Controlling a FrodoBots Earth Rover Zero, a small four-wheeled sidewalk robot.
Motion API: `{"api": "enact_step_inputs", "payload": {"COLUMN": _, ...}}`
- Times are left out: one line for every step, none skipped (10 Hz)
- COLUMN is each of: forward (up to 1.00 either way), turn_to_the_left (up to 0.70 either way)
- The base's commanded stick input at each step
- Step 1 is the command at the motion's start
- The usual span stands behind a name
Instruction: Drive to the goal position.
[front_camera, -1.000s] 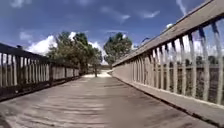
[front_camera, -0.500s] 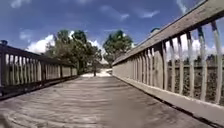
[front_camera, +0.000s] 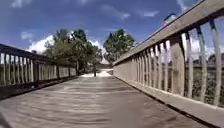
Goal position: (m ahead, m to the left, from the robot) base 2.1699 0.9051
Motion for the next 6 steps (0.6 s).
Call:
{"api": "enact_step_inputs", "payload": {"forward": 0.85, "turn_to_the_left": 0.0}}
{"api": "enact_step_inputs", "payload": {"forward": 0.85, "turn_to_the_left": 0.0}}
{"api": "enact_step_inputs", "payload": {"forward": 0.85, "turn_to_the_left": 0.0}}
{"api": "enact_step_inputs", "payload": {"forward": 0.85, "turn_to_the_left": 0.0}}
{"api": "enact_step_inputs", "payload": {"forward": 0.85, "turn_to_the_left": 0.0}}
{"api": "enact_step_inputs", "payload": {"forward": 0.85, "turn_to_the_left": 0.0}}
